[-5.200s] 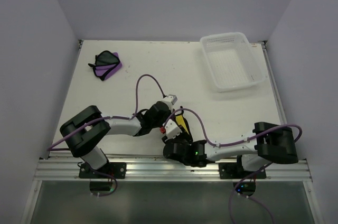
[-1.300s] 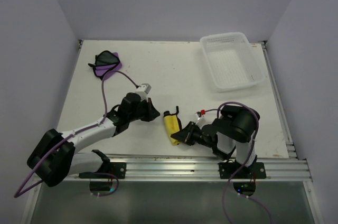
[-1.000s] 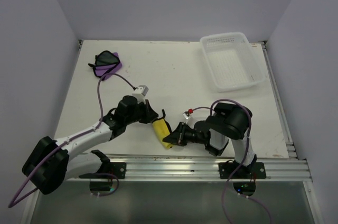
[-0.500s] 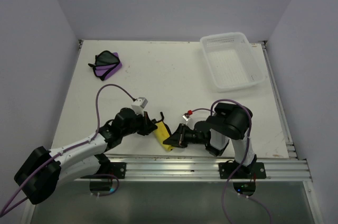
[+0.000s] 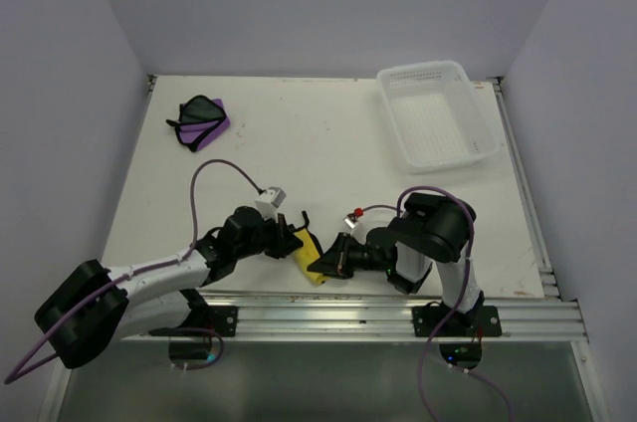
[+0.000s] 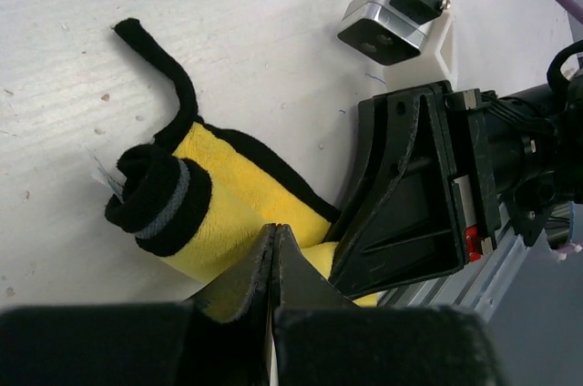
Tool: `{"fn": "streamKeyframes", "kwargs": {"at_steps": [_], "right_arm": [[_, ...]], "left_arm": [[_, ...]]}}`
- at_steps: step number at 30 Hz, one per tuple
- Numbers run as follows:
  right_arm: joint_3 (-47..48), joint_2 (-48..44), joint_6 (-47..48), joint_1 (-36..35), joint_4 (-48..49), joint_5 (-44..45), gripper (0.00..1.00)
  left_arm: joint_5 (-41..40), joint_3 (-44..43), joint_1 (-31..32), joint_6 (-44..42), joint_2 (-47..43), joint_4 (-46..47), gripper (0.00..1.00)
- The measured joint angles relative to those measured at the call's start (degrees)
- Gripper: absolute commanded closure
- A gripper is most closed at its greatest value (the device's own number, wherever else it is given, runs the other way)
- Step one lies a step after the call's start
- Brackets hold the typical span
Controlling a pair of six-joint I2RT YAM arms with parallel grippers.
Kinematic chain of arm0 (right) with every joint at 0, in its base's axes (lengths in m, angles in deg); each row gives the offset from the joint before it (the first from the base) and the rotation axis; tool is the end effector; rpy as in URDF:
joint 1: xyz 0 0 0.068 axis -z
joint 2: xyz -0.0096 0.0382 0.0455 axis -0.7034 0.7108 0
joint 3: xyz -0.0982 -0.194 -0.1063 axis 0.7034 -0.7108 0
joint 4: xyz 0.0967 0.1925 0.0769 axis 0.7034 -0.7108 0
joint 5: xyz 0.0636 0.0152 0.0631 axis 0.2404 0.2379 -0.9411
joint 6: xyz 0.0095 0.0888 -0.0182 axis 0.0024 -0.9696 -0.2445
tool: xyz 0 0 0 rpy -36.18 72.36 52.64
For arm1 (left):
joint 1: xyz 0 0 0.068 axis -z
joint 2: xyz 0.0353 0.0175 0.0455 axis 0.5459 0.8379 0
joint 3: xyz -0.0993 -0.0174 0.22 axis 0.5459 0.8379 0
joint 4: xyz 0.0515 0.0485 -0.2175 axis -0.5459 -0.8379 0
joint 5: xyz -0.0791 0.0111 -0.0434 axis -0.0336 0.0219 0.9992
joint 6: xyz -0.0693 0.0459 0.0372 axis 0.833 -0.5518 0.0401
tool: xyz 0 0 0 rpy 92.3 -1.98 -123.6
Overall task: Roll the towels
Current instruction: Roll the towel
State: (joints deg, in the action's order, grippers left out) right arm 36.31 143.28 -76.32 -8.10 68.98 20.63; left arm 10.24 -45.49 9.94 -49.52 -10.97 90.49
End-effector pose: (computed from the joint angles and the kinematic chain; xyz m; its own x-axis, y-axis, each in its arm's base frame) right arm 0.1422 0.2402 0.0577 -0.9762 0.2108 -0.0504 0.0136 0.2917 0.9564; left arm 0.1579 -0.1664 0.1302 -0.7776 -0.1130 -0.6186 0.3775 0.7029 -0.6029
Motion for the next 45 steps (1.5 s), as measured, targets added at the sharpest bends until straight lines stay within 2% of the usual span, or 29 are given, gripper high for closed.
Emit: {"fn": "streamKeyframes", "kwargs": {"at_steps": [13, 17, 18, 25, 26, 27, 29, 30, 34, 36, 40, 45], "right_arm": [[-1.0, 0.0, -1.5, 0.4, 0.4, -0.3, 1.0], [-1.0, 0.0, -1.9, 0.5, 0.4, -0.3, 0.93], [-1.0, 0.0, -1.9, 0.5, 0.4, -0.3, 0.89], [-1.0, -0.3, -2.3, 0.7, 0.0, -0.5, 0.85], [-1.0, -0.6, -2.3, 0.7, -0.2, -0.5, 0.82], [-1.1, -1.0, -2.3, 0.7, -0.6, -0.4, 0.74], [-1.5, -2.3, -2.3, 0.8, -1.4, -0.4, 0.67], [-1.7, -3.1, -2.3, 0.8, -1.9, -0.4, 0.56], [-2.0, -7.3, -0.8, 0.9, -4.4, -0.3, 0.46], [-2.1, -11.6, 1.4, 0.8, -8.9, -0.2, 0.43], [-1.0, -25.0, 7.7, 0.8, -25.1, 1.7, 0.38], [7.5, -42.6, 19.1, 0.7, -57.9, 10.7, 0.37]], "left_arm": [[-0.3, -0.1, 0.5, 0.3, 8.7, 7.3, 1.0], [-0.4, -0.2, 0.6, 0.3, 12.0, 10.1, 1.0], [-0.4, -0.2, 0.6, 0.4, 12.7, 11.0, 1.0], [-0.4, 0.3, 0.6, 1.0, 17.6, 17.7, 1.0], [-0.3, 0.3, 0.7, 1.2, 18.6, 18.6, 1.0], [-0.3, 0.3, 0.7, 1.4, 19.4, 19.6, 1.0], [-0.3, 0.3, 0.7, 1.6, 21.1, 21.8, 1.0], [-0.2, 0.3, 0.7, 1.7, 21.7, 22.5, 1.0], [-0.3, 0.3, 0.7, 2.7, 23.7, 25.3, 1.0], [-0.7, 0.4, 0.7, 3.0, 23.7, 25.4, 1.0], [-1.6, 0.4, 0.9, 3.0, 23.6, 25.2, 1.0], [-2.5, 0.4, 0.9, 3.2, 23.8, 25.4, 1.0]]}}
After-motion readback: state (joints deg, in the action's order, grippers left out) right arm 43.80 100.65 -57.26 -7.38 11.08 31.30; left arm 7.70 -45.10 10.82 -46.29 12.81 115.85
